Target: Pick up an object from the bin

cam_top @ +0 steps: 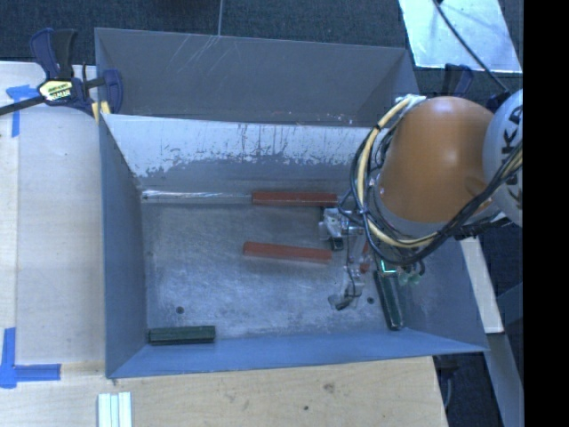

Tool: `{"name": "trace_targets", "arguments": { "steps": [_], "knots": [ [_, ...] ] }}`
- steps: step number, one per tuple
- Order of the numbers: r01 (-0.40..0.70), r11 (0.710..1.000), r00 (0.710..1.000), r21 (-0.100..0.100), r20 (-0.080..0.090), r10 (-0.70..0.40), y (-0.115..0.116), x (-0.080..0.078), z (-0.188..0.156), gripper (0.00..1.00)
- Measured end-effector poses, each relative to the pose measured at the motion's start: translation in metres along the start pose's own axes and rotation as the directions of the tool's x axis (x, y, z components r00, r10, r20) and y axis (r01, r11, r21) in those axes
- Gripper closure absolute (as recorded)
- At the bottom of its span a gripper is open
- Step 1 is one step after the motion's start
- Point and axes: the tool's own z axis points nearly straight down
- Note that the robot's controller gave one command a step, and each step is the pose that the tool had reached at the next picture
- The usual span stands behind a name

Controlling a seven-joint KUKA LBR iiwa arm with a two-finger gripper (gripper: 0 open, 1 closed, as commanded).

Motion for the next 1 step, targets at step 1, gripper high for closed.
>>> {"name": "trace_targets", "arguments": {
  "steps": [1],
  "knots": [
    [0.021,1.000,1.000,0.000,0.001,-0.021,0.0187,-0.0427,0.1308,0.00]
  ]
}}
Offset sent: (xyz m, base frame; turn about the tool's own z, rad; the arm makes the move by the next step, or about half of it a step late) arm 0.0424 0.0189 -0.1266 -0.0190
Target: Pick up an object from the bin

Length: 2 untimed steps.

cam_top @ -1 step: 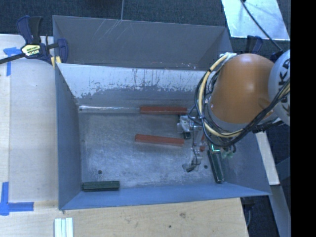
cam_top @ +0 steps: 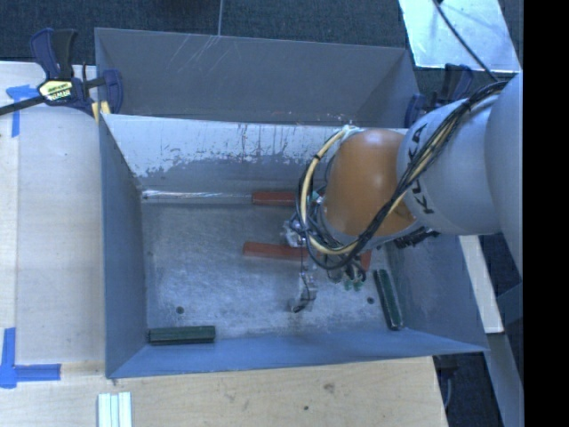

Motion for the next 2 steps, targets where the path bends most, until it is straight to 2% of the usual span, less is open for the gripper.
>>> {"name": "trace_targets", "arguments": {
  "steps": [1,2],
  "knots": [
    [-0.001,1.000,1.000,0.000,0.007,0.001,0.000,-0.002,-0.005,1.00],
    [0.002,1.000,1.000,0.000,0.016,-0.002,0.006,-0.005,-0.162,1.00]
  ]
}}
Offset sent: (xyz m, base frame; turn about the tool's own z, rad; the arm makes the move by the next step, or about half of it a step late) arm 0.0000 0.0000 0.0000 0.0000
